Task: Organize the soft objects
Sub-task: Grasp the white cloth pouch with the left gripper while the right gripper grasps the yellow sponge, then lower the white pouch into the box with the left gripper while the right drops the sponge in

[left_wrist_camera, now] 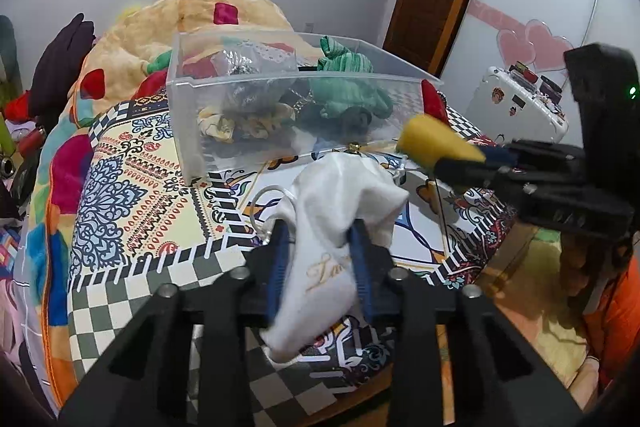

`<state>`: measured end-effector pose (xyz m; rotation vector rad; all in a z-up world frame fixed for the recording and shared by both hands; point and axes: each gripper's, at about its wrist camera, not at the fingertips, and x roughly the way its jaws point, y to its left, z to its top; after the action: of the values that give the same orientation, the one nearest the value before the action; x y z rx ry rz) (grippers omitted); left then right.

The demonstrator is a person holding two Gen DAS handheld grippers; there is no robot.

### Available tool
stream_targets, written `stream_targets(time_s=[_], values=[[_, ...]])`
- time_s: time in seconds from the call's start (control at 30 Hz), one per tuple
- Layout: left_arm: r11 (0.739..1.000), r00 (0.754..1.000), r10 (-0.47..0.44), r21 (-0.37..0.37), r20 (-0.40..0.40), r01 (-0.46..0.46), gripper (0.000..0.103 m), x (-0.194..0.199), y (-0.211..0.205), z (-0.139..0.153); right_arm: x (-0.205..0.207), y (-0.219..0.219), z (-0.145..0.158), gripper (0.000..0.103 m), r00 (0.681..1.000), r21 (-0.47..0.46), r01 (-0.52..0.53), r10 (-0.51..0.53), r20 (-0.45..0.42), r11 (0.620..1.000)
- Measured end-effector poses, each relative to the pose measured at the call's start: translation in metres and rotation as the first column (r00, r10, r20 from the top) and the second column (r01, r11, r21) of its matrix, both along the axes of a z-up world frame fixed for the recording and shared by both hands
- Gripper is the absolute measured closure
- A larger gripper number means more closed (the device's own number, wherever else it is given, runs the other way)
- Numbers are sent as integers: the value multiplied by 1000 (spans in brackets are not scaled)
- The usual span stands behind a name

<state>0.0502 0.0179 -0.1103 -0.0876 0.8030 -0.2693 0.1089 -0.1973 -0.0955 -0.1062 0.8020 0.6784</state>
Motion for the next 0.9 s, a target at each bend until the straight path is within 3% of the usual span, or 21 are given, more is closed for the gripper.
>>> stream_targets(time_s=[0.13,0.33,0.47,0.67,0.9], values=[[1000,1000,12,3,24,-12,86,1,5,10,-2,-4,17,73,999,28,12,-14,45,1000],[999,990,46,-14,131,-44,87,-1,16,47,3,-7,44,73,992,74,28,-37,124,997],[997,975,70,-50,211,-60,87,2,25,74,10,-5,57,73,985,97,37,-52,162,995],[995,949,98,-41,300,-90,87,19,30,102,25,5,66,73,978,116,40,-63,199,992],[992,948,123,-26,292,-120,87,59,34,101,51,24,63,73,980,110,37,-57,191,993]])
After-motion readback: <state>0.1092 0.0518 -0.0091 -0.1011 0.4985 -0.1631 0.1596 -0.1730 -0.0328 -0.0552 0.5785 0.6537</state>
